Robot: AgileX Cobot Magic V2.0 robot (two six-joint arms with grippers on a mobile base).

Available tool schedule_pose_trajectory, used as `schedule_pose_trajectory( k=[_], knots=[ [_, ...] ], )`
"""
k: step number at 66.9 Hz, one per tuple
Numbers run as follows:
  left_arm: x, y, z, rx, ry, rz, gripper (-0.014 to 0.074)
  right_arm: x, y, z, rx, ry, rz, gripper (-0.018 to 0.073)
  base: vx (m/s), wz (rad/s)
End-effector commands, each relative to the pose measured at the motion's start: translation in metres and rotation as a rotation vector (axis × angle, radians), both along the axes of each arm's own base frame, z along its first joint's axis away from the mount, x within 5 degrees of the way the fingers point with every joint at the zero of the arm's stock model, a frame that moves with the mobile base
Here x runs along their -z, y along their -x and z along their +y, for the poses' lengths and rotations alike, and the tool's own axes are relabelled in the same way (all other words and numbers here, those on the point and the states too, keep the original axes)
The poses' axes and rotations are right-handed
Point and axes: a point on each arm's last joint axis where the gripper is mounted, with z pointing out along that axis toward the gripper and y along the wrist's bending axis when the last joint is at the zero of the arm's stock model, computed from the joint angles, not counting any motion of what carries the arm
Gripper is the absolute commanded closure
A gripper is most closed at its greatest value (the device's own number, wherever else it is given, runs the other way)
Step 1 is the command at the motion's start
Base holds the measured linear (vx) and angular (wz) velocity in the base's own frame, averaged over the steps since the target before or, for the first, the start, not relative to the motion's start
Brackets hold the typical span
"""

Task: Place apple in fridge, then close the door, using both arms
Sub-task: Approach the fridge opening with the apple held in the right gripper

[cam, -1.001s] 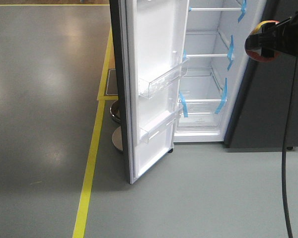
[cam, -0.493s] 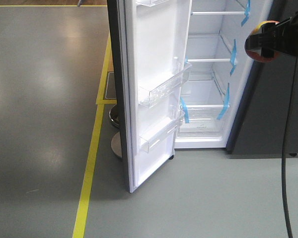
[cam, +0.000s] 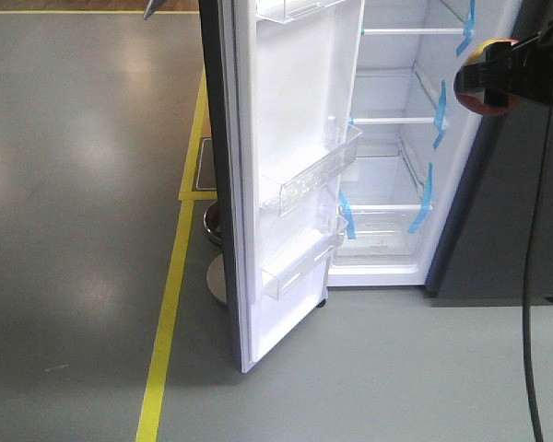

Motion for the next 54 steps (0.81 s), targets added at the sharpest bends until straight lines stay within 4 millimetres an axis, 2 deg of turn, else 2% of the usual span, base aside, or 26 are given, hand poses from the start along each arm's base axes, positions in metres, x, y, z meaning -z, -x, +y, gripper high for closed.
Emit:
schedule_pose_trajectory(
  k=[1,54],
  knots=[
    [0.0015,-0.0003,-0.0007,0.009,0.001,-0.062,0.0602,-0.0284,0.0075,-0.0023,0.022,-0.012,-0.137,0.0409,0.11,0.0],
    [0.0015,-0.0003,-0.0007,0.009,0.001,-0.062,0.0602,-0.0284,0.0075,-0.0023,0.022,-0.012,-0.137,0.0409,0.11,0.01]
  ],
)
